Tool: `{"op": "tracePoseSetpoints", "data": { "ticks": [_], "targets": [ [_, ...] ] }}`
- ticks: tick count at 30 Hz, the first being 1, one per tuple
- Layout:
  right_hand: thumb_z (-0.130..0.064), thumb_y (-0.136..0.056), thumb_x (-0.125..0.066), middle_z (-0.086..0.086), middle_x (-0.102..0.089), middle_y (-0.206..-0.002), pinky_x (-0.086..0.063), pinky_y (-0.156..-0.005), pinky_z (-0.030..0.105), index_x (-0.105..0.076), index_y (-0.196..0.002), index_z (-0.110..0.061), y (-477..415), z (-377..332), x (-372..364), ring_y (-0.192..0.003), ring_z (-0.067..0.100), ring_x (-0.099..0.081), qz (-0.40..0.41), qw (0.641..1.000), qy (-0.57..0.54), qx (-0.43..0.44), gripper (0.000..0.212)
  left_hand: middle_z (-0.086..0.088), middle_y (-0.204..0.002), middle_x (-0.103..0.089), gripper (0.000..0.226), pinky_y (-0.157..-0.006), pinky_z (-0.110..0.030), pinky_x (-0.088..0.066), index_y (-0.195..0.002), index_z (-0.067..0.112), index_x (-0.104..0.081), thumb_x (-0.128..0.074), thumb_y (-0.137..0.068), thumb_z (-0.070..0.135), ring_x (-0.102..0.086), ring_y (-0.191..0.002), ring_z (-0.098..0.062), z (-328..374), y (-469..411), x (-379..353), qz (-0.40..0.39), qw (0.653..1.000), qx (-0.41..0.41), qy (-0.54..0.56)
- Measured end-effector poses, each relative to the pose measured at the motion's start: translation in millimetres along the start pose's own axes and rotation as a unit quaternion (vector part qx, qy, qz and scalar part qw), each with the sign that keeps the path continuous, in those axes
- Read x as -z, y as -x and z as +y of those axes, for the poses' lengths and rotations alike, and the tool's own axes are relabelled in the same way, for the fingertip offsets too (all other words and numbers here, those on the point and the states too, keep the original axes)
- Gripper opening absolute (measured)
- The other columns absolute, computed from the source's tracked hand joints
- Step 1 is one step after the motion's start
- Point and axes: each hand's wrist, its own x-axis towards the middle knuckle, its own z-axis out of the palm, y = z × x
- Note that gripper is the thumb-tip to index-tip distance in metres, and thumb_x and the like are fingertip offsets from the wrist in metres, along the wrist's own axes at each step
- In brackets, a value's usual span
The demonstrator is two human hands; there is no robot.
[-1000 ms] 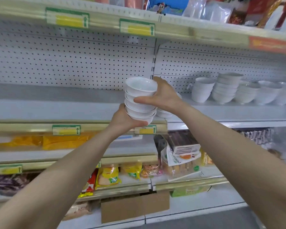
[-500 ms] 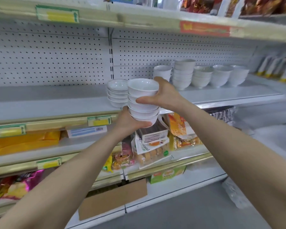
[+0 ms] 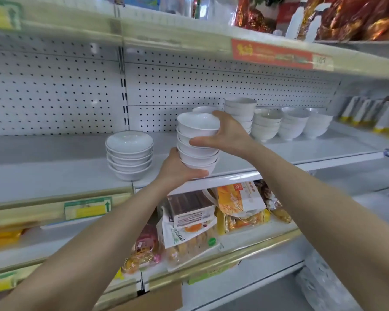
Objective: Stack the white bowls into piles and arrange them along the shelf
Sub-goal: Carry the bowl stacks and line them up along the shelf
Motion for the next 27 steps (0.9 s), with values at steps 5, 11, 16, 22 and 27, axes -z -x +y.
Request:
{"op": "tracePoseSetpoints", "data": {
  "ticks": [5,11,16,22,27],
  "targets": [
    [-0.066,-0.053,-0.083,-0.008,-0.057,-0.121,-0.056,-0.084,0.035,-0.049,-0.133,-0.024,-39,19,-1,-0.106,0.012,-0.057,-0.034,0.999,0.025,-0.014,0.097,0.012,-0.108,-0.069,0.102,-0.08,-0.038,-0.059,-0.119,0.03,-0.056,-0.09,-0.027,0.062,-0.068,-0.096,-0.007,-8,-37,-7,0.006,1.0,0.014,-0.002],
    [-0.077,-0.049,-0.077,-0.004,-0.044,-0.143,-0.044,-0.092,0.026,-0.037,-0.146,-0.027,-86,37,-6,-0.13,0.015,-0.045,-0.09,0.993,0.076,0.02,0.117,0.012,-0.108,-0.069,0.099,-0.082,-0.037,-0.058,-0.121,0.028,-0.055,-0.089,-0.032,0.054,-0.068,-0.096,-0.008,-12,-61,-12,0.043,0.998,0.036,0.013],
    [-0.073,-0.06,-0.075,-0.009,-0.038,-0.149,-0.034,-0.094,0.026,-0.028,-0.151,-0.031,-124,47,-3,-0.138,0.015,-0.035,-0.151,0.982,0.106,0.05,0.111,0.01,-0.105,-0.069,0.101,-0.079,-0.036,-0.058,-0.117,0.022,-0.055,-0.09,-0.028,0.054,-0.067,-0.094,-0.007,-16,-81,-16,0.102,0.993,0.058,0.005],
    [-0.077,-0.061,-0.071,-0.004,-0.041,-0.148,-0.038,-0.1,0.032,-0.028,-0.15,-0.032,-167,49,3,-0.135,0.021,-0.038,-0.206,0.955,0.175,0.12,0.108,0.012,-0.104,-0.071,0.108,-0.08,-0.039,-0.059,-0.116,0.024,-0.056,-0.091,-0.022,0.063,-0.069,-0.094,-0.008,-32,-112,-21,0.145,0.985,0.09,0.004],
    [-0.077,-0.063,-0.07,-0.002,-0.039,-0.151,-0.033,-0.102,0.033,-0.029,-0.151,-0.03,-196,53,-6,-0.137,0.024,-0.036,-0.237,0.938,0.199,0.158,0.108,0.007,-0.098,-0.064,0.07,-0.068,-0.018,-0.05,-0.107,0.014,-0.049,-0.094,-0.054,0.027,-0.063,-0.087,-0.015,-28,-122,-27,0.205,0.972,0.112,0.036]
  ]
}}
